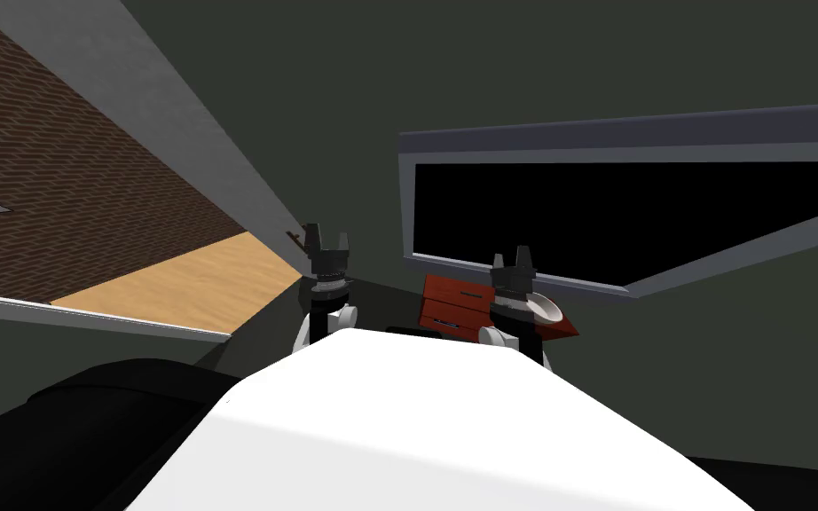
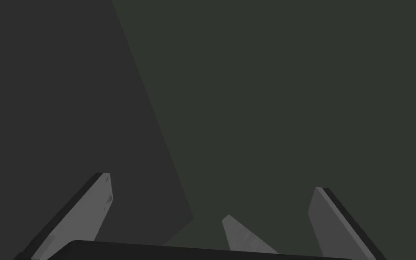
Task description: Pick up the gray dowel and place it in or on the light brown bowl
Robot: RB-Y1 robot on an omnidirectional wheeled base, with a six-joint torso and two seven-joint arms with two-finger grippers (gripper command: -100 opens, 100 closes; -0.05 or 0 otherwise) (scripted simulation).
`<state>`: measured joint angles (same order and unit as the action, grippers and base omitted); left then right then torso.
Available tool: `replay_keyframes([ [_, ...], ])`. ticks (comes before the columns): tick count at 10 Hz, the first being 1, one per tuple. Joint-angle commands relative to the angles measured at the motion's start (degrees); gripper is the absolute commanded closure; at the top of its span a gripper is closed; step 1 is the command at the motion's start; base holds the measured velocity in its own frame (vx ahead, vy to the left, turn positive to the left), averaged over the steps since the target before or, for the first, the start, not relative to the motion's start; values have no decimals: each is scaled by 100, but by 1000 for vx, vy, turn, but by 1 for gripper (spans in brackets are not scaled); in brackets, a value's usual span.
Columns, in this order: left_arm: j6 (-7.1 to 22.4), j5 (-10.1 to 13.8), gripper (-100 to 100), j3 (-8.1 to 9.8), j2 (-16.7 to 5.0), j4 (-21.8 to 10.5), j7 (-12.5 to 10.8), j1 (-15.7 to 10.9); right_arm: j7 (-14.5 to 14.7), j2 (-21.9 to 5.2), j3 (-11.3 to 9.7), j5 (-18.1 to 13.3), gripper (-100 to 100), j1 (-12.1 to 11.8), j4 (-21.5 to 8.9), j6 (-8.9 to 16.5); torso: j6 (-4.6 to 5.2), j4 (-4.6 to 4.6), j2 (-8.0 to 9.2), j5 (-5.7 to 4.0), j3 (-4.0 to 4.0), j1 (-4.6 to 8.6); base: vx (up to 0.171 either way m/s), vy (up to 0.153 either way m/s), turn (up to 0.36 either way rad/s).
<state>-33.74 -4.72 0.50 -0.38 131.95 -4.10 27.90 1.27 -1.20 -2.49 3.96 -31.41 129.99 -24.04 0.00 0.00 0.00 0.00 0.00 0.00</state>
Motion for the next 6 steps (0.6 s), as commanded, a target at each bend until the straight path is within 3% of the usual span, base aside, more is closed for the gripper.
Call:
replay_keyframes([
  [1, 0, 0, 0, 0, 0, 0, 0, 0, 42, -258, -115, -59, -100, -60, -93, -114, 0, 0, 0, 0, 0, 0, -71, 37, 9],
  [6, 0, 0, 0, -1, 1, 0, 0, -2, 256, -876, -577, -359, -100, -271, -608, -522, -1, 11, 51, 5, 30, -23, -125, 63, 38],
])
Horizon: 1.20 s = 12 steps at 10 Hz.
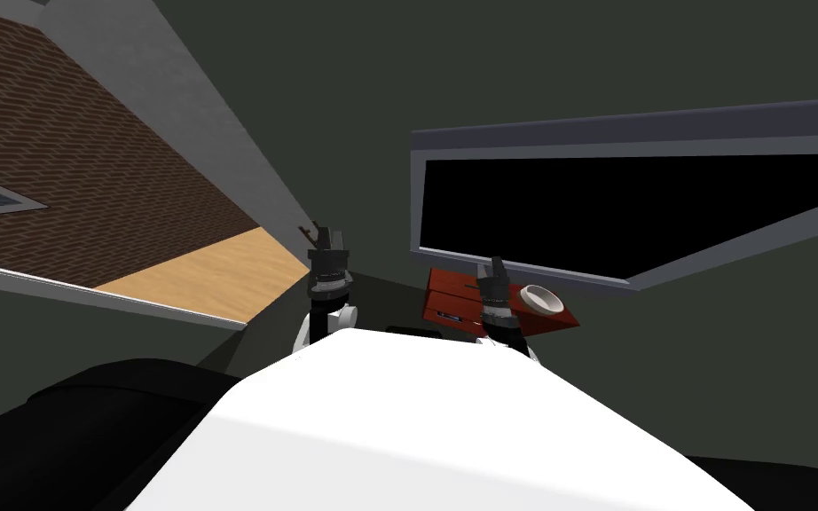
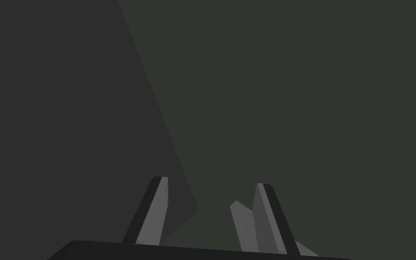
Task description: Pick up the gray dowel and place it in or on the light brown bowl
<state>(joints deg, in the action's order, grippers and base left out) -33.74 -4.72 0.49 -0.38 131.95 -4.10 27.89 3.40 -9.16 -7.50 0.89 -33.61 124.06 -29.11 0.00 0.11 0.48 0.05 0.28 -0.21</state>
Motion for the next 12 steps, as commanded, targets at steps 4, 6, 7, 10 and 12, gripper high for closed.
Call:
replay_keyframes([
  [4, 0, 0, 0, 0, 0, 0, 0, 0, 331, -733, -496, -443, -100, -219, -722, -340, -1, -2, -12, 1, -6, -4, -87, 67, 119],
  [6, 0, 0, 0, 0, 0, 0, 0, 1, 416, -925, -596, -558, -100, -255, -972, -408, 1, -5, -27, 0, -15, 4, -35, 37, 76],
  [7, 0, 0, 0, 0, 0, 0, 0, 1, 506, -1126, -695, -678, -100, -288, -1157, -469, 0, -7, -32, -3, -18, 14, -35, 31, 175],
  [10, 0, 0, 0, 1, -1, 0, 0, 2, 698, -1560, -886, -935, -100, -346, -1669, -571, 2, -8, -38, -2, -22, 15, -17, 34, 135],
  [12, 0, 0, 0, 1, -1, 0, 0, 2, 799, -1793, -978, -1071, -100, -370, -1969, -613, 1, -9, -45, -4, -26, 20, 2, 19, 115],
])
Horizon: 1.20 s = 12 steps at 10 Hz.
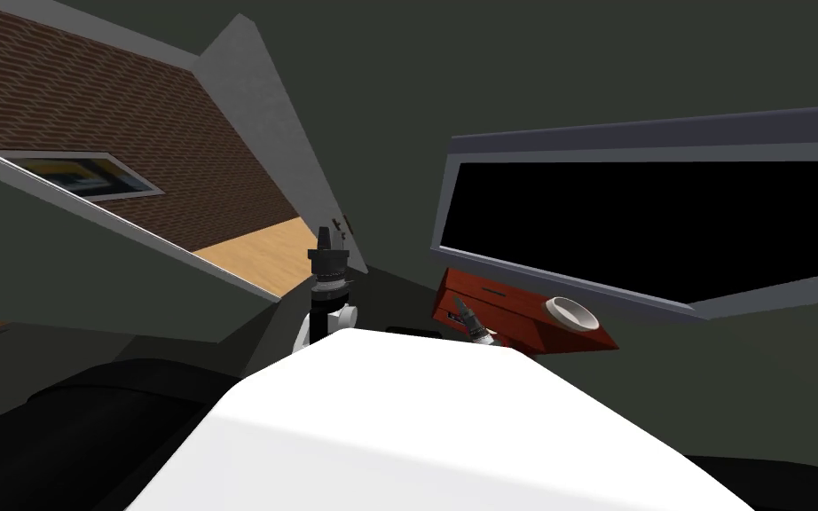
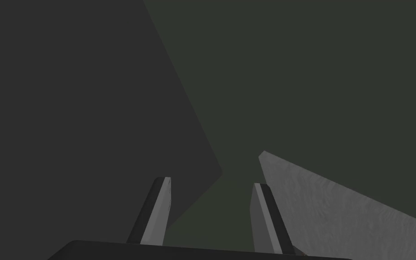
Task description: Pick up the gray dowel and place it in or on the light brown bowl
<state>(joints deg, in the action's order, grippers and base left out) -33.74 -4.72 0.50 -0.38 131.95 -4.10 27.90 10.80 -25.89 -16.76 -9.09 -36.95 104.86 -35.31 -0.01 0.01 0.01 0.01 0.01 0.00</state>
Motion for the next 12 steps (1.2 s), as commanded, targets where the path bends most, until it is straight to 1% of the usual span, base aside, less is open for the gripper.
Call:
replay_keyframes([
  [1, 0, 0, 0, 0, 0, 0, 0, 0, 164, -286, -143, -213, -100, -58, -286, -30, 0, 0, 0, 0, 0, 0, 12, 24, 231],
  [2, 0, 0, 0, 0, 0, 0, 0, 0, 164, -359, -143, -213, -100, -58, -390, -30, -1, 0, -3, 0, -2, -1, 14, 15, 106],
  [3, 0, 0, 0, 0, 0, 0, 0, 1, 270, -570, -232, -356, -100, -79, -580, -61, 3, -1, -3, 0, -2, 1, 15, 21, 157],
  [4, 0, 0, 0, 0, 0, 0, 0, 0, 270, -607, -232, -356, -100, -79, -672, -61, 0, -1, -5, 0, -3, 1, 11, 14, 84],
  [5, 0, 0, 0, 1, 0, 0, 0, 1, 378, -856, -319, -501, -100, -98, -819, -87, 3, -1, -4, 0, -2, 2, 14, 16, 162],
  [6, 0, 0, 0, 0, 0, 0, 0, 0, 378, -865, -319, -501, -100, -98, -939, -87, 0, -1, -5, 0, -3, 3, 15, 6, 91],
  [7, 0, 0, 0, 1, 0, 0, 0, 1, 378, -865, -319, -501, -100, -98, -955, -87, 3, -1, -4, -1, -2, 4, 5, 0, -9],
  [8, 0, 0, 0, 1, 0, 0, 0, 1, 486, -1133, -402, -647, -100, -117, -1162, -110, 3, 0, -2, -1, -1, 5, 10, 8, 183],
  [9, 0, 0, 0, 0, 0, 0, 0, 0, 486, -1133, -402, -647, -100, -117, -1239, -110, 0, 0, -3, -1, -2, 5, 14, 5, 107],
  [10, 0, 0, 0, 1, 0, 0, 0, 1, 595, -1369, -484, -794, -100, -136, -1463, -128, 3, 0, -4, -1, -2, 5, 24, 11, 172],
  [12, 0, 0, 0, 1, 0, 0, 0, 1, 595, -1410, -484, -794, -100, -136, -1521, -128, 3, -1, -7, -1, -4, 5, 14, 3, 33],
])
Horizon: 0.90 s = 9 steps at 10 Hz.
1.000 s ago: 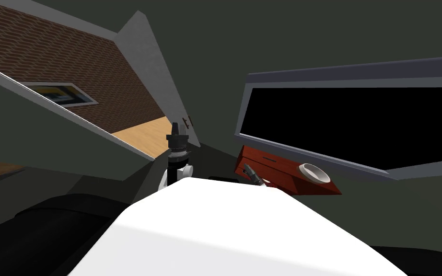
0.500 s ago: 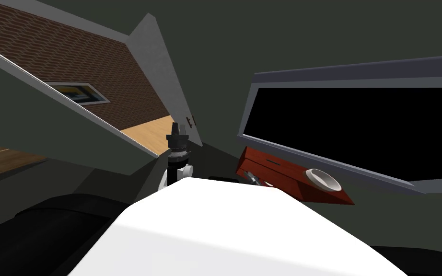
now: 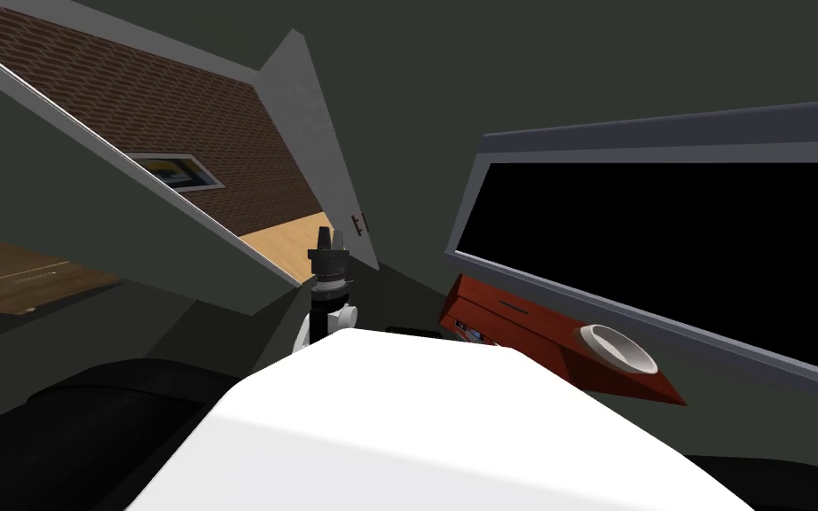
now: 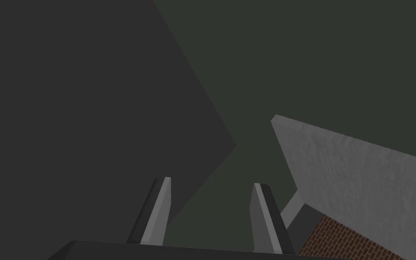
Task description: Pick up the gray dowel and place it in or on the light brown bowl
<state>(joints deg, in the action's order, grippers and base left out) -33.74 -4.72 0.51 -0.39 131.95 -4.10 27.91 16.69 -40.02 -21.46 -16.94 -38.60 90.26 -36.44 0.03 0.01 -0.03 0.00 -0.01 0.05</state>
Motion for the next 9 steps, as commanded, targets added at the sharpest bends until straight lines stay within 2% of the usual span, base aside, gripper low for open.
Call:
replay_keyframes([
  [1, 0, 0, 0, 0, 0, 0, 0, 0, 114, -282, -93, -157, -100, 12, -286, -29, 0, 0, 0, 0, 0, 0, 11, 9, 184],
  [2, 0, 0, 0, -1, 0, 0, 0, -1, 114, -282, -93, -157, -100, 12, -341, -29, -4, 0, 0, 1, 0, -1, 15, 1, 102],
  [3, 0, 0, 0, 0, 0, 0, 0, 0, 221, -540, -169, -303, -100, -3, -543, -39, -1, 0, -2, 0, -1, 1, 26, 5, 206],
  [4, 0, 0, 0, 0, 0, 0, 0, -1, 221, -572, -169, -303, -100, -3, -615, -39, -4, -1, -6, 0, -3, 1, 27, -4, 78],
  [5, 0, 0, 0, 0, 0, 0, 0, 0, 327, -796, -243, -447, -100, -15, -810, -44, 0, -1, -6, 0, -3, 2, 34, -3, 163],
  [7, 0, 0, 0, 0, 0, 0, 0, 0, 327, -865, -243, -447, -100, -15, -883, -44, 0, -1, -7, 0, -4, 3, 18, -5, 39],
  [8, 0, 0, 0, 0, 0, 0, 0, 0, 431, -1138, -315, -590, -100, -24, -1053, -45, 1, 0, -2, 0, -1, 1, 25, -2, 160],
  [9, 0, 0, 0, 0, 0, 0, 0, 0, 431, -1157, -315, -590, -100, -24, -1142, -45, -3, -1, -5, 0, -3, 3, 28, -11, 127],
])
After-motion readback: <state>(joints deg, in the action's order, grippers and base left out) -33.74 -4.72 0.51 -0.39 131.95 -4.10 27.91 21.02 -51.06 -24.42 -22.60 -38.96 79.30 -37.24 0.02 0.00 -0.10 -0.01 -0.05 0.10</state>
